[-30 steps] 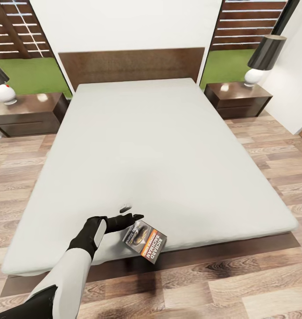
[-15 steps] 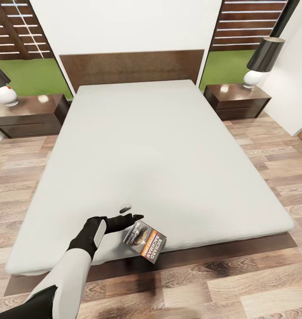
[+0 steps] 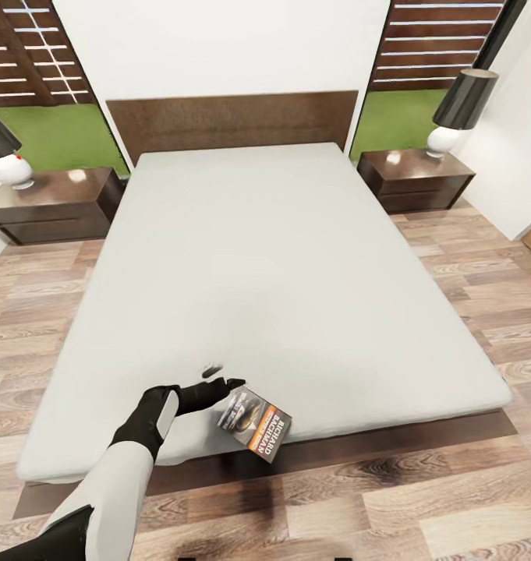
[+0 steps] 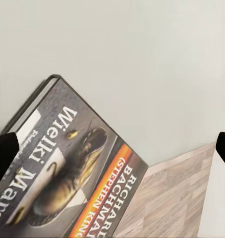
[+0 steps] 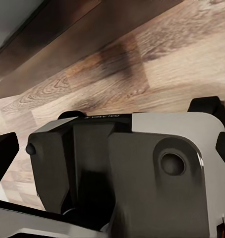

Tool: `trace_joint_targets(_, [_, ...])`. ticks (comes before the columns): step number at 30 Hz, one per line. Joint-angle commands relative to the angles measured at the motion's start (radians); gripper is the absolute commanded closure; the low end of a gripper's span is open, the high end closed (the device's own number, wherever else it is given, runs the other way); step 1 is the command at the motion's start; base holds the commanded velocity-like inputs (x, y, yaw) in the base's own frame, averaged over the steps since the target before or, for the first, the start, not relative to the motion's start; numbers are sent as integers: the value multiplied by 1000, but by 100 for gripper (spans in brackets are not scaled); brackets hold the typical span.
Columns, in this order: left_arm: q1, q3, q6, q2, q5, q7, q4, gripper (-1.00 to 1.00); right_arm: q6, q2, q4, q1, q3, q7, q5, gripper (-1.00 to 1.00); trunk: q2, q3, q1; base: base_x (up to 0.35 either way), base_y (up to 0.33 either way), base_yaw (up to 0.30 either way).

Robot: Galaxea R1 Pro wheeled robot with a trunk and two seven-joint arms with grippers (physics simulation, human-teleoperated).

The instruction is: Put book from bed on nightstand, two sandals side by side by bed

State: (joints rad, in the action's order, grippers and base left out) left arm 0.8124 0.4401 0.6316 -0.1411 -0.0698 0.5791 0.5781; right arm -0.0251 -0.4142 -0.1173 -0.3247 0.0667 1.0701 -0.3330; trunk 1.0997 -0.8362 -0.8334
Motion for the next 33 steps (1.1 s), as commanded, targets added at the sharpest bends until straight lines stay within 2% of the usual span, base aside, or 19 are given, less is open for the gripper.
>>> trace_joint_targets(1, [1,11,7,1,-3,11,1,-100,-3,0,1,0,7,4,6,-100,-7,3,4,0,0,0])
trace_joint_targets(6, [1,23,8,42,38,41,1,-100,-3,0,1,-1,6,4,6,-100,-42,18,23,0,0,0])
trace_joint_targets(10, [-2,25,9,76,61,126,-7,-100,-3,0,1,-1,6,4,6,-100,-70,31,38,0,0,0])
trace_joint_targets(13, [-6,26,9,95,65,180,-52,-100,-3,0,1,-1,6,4,6,-100,-91,40,50,0,0,0])
trace_joint_targets(17, [-9,25,6,136,61,278,-146,-100,-3,0,1,-1,6,4,6,-100,-119,53,65,0,0,0])
trace_joint_targets(20, [-17,23,-38,165,57,341,-220,-100,-3,0,1,-1,5,4,6,-100,-140,62,77,0,0,0])
trace_joint_targets(22, [-19,22,-71,173,56,354,-248,-100,-3,0,1,-1,5,4,6,-100,-154,68,84,0,0,0])
trace_joint_targets(23, [-22,20,-137,182,55,370,-301,-100,-3,0,1,-1,5,4,6,-100,-161,71,88,0,0,0])
trace_joint_targets(26, [-23,18,-181,188,51,380,-352,-100,-3,0,1,-1,5,4,6,-100,-182,81,100,0,0,0])
trace_joint_targets(29, [-30,13,-197,196,23,425,-375,-100,-3,0,1,-1,5,4,6,-100,-203,90,111,0,0,0])
trace_joint_targets(31, [-45,7,-214,198,-28,499,-382,-100,-3,0,1,-1,5,4,6,-100,-217,97,119,0,0,0])
trace_joint_targets(32, [-55,5,-235,199,-93,564,-387,-100,-3,0,1,-1,5,4,6,-100,-224,100,123,0,0,0])
trace_joint_targets(33, [-57,5,-240,199,-107,575,-388,-100,-3,0,1,-1,5,4,6,-100,-231,103,127,0,0,0])
